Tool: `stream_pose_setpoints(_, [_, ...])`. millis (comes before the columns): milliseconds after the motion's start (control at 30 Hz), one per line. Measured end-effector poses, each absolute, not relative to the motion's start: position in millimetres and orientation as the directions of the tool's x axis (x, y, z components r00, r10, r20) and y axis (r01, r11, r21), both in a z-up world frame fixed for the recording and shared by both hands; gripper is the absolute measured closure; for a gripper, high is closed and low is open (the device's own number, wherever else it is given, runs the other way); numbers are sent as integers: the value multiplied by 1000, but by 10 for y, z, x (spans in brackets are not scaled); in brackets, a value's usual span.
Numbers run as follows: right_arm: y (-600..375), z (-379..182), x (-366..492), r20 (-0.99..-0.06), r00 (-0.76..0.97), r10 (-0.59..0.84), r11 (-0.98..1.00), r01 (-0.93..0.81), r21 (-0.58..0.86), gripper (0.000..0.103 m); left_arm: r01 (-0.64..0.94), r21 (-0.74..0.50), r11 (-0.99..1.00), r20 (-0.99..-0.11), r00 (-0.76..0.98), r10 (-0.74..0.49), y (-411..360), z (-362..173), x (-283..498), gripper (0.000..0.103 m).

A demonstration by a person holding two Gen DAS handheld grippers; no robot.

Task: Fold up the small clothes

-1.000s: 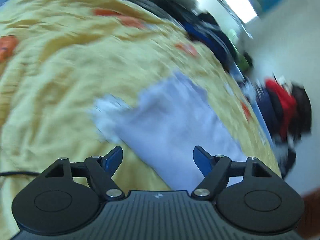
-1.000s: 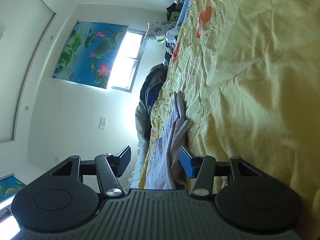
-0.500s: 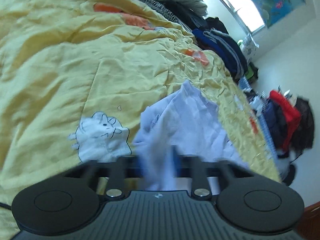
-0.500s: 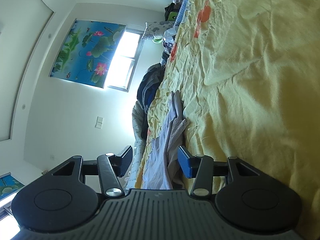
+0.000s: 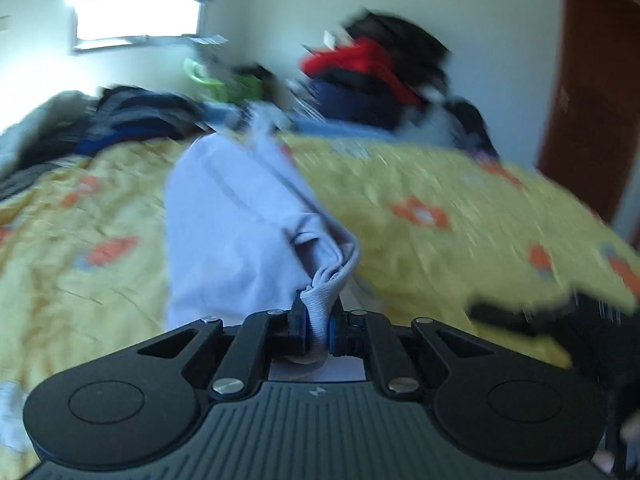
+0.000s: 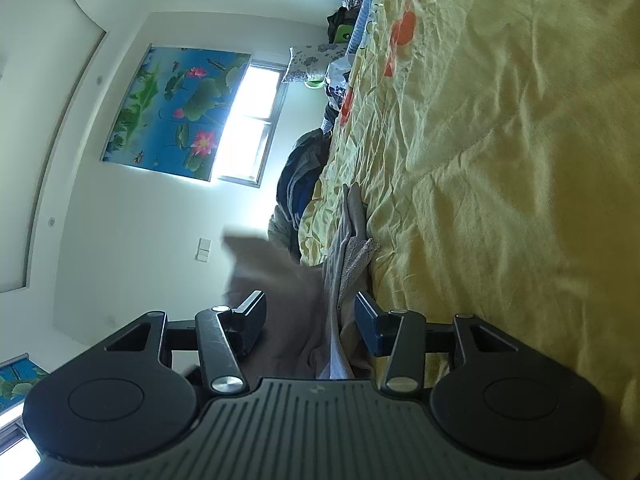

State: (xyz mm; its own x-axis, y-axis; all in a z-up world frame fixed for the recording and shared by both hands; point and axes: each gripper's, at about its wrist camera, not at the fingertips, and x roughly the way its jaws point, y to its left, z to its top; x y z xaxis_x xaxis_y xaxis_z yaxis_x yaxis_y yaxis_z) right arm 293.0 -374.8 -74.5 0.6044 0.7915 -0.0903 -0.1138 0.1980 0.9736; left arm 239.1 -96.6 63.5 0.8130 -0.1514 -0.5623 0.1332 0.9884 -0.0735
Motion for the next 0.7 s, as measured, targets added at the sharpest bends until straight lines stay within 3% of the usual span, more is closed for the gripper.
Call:
stream_pose_setpoints(100, [-3748, -751, 2922, -91, 604, 792, 198, -112, 974, 50, 148, -55, 987, -642, 752, -148, -1098, 364, 2495, 93])
stream_pose_setpoints(300, [-3751, -761, 2916, -91, 603, 792, 193, -107, 975, 51, 194, -87, 977, -676, 709, -200, -998, 421, 2469, 91])
stream_pose_setpoints(400, [-3738, -705, 2972, -147, 583, 799, 226, -64, 972, 51, 272, -137, 953, -680, 673, -290, -929, 586, 2337, 88])
stream_pose_setpoints(467, [-3744, -620, 3070, -197, 561, 804, 232, 9, 973, 37, 374, -172, 911, -681, 624, -385, -895, 681, 2206, 81])
stream_pose_setpoints(500, [-3742, -561, 3156, -210, 553, 806, 228, 36, 973, 25, 413, -174, 894, -679, 608, -413, -881, 723, 2147, 73])
stream_pose_setpoints(533, [-3735, -485, 3227, -220, 554, 803, 237, 42, 971, 21, 440, -167, 882, -674, 602, -428, -874, 764, 2105, 67])
stream_pose_setpoints(700, [-3407, -31, 3712, -247, 498, 831, 320, -65, 945, 20, 405, -38, 914, -546, 757, -358, -774, 929, 2101, 65])
